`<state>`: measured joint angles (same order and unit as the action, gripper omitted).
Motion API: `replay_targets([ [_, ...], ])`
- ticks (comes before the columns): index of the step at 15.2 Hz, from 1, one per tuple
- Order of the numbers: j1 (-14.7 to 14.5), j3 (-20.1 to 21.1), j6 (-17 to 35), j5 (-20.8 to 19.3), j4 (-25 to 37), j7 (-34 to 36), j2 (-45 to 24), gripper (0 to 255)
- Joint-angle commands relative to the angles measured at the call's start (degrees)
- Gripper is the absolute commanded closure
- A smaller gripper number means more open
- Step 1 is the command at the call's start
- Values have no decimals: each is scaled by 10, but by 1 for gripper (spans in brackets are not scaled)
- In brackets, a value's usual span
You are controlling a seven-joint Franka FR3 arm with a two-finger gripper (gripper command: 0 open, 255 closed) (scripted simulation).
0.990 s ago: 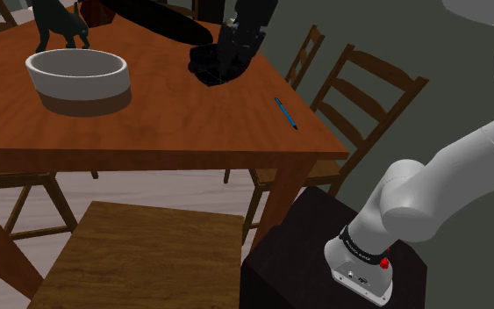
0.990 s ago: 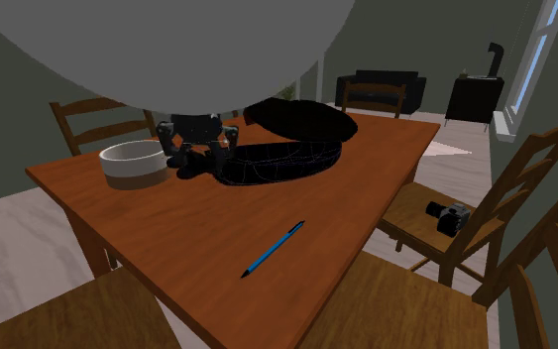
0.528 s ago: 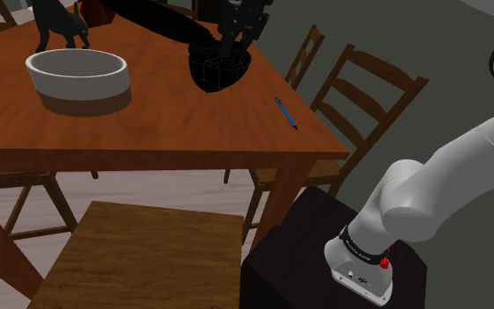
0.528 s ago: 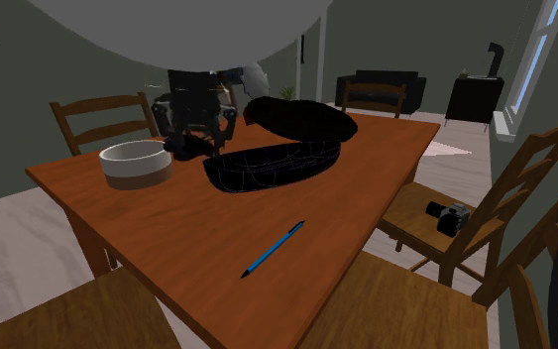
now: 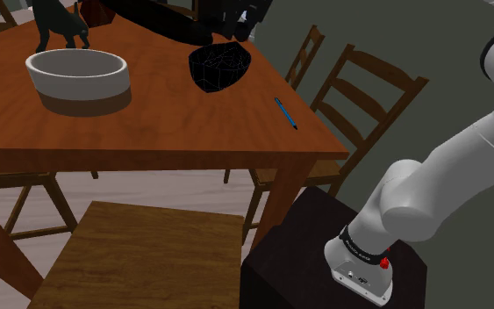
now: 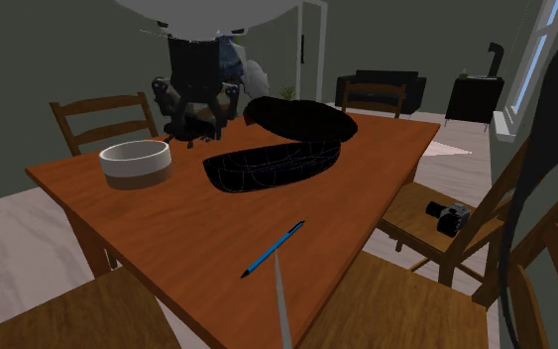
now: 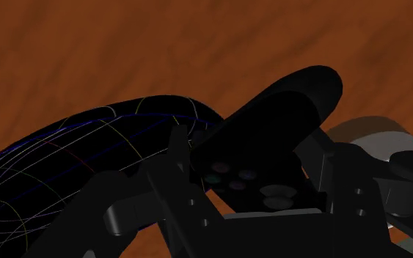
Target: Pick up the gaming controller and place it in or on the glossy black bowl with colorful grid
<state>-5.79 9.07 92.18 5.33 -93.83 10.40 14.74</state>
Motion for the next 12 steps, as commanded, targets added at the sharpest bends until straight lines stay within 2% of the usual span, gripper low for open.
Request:
replay_targets([
  [1, 6, -11, -3, -1, 18, -16, -17, 255],
  [7, 34, -53, -11, 0, 91, -85, -87, 255],
  [12, 59, -83, -30, 7, 181, -139, -164, 255],
])
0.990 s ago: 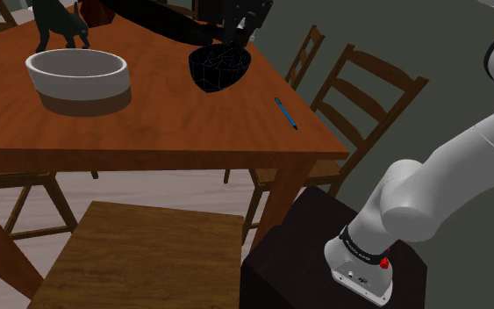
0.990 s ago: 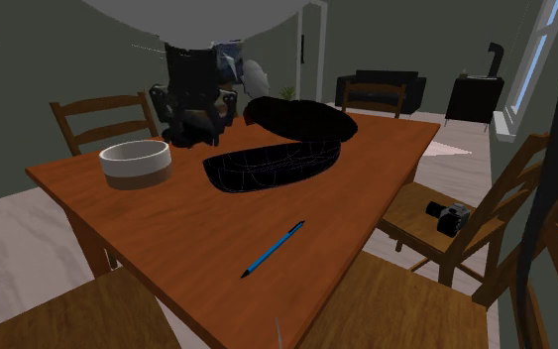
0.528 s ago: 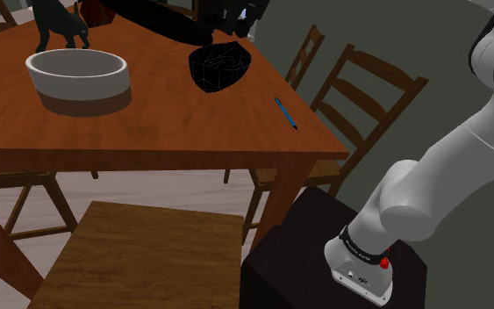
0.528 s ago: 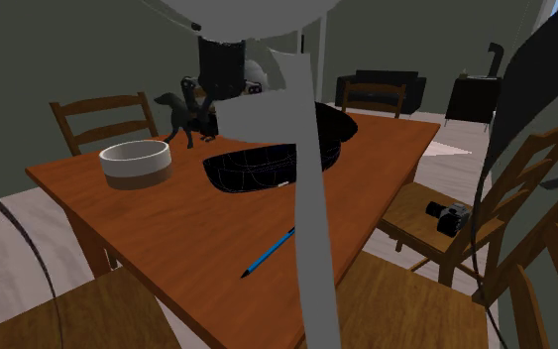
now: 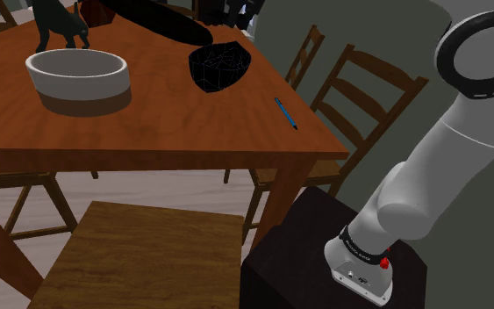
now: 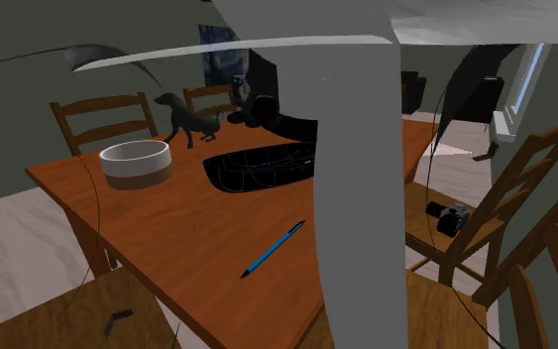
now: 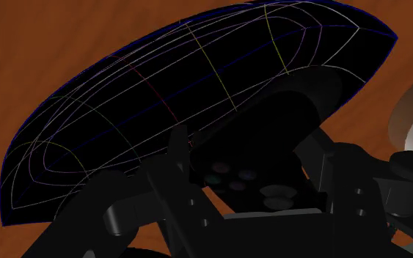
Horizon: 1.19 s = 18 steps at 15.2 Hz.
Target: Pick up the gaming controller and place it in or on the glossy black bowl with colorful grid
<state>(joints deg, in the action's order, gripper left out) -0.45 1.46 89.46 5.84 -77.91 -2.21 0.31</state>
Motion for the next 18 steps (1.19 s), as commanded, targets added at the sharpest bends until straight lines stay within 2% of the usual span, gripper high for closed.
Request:
replay_targets([
  [1, 12, -12, -9, 4, 45, -23, -38, 255],
  [6, 44, -33, -53, 20, 190, -68, -145, 255],
  [18, 41, -32, 73, 17, -1, -81, -80, 255],
])
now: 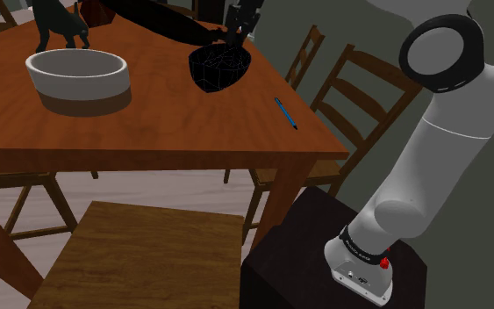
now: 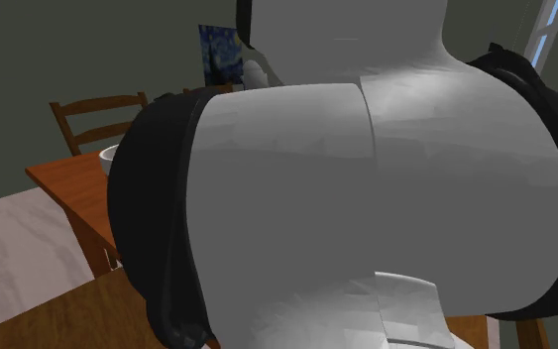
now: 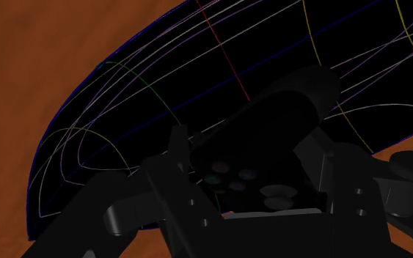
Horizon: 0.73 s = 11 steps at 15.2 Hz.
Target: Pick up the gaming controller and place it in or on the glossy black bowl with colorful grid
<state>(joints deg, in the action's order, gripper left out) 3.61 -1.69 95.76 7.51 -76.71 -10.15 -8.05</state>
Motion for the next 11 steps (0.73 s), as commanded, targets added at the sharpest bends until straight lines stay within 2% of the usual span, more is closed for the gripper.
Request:
replay_targets([
  [1, 0, 0, 10, 0, -13, -1, 4, 255],
  [7, 0, 0, 10, 0, -13, -1, 4, 255],
  [8, 0, 0, 10, 0, -13, -1, 4, 0],
  [11, 0, 0, 10, 0, -13, -1, 4, 0],
])
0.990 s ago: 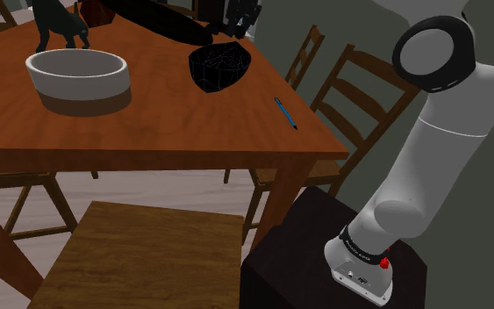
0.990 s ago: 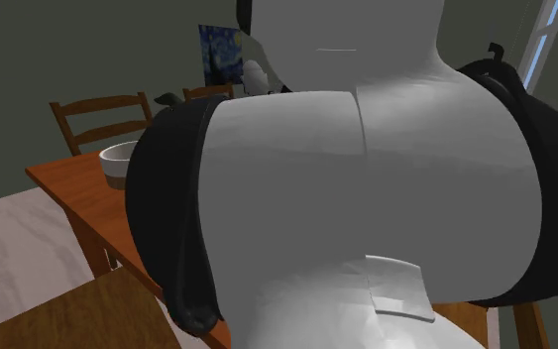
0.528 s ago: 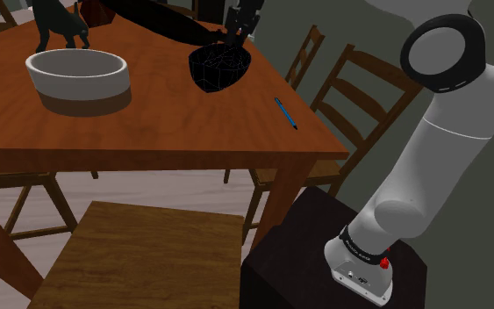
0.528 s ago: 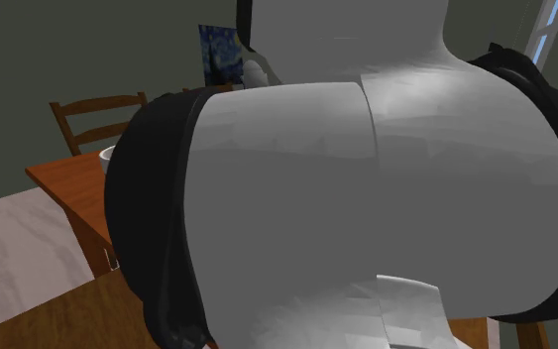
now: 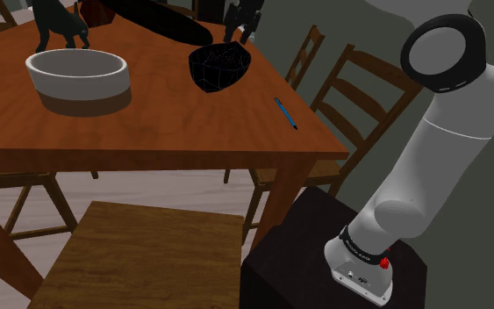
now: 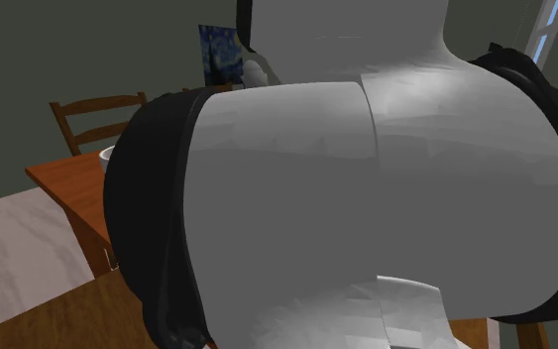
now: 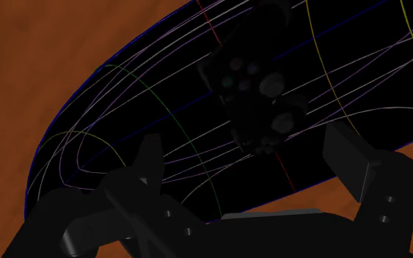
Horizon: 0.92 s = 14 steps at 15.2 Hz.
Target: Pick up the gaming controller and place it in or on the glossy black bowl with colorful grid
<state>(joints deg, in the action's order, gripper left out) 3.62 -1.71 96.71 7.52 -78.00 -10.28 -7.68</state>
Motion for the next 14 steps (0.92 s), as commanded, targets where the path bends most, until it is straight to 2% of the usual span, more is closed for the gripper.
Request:
replay_targets([
  [1, 0, 0, 0, 0, 0, 0, 0, 0],
  [2, 0, 0, 0, 0, 0, 0, 0, 0],
  [6, 6, -3, -83, 2, 103, 2, -20, 0],
  [14, 6, -3, -83, 2, 102, 2, -20, 0],
])
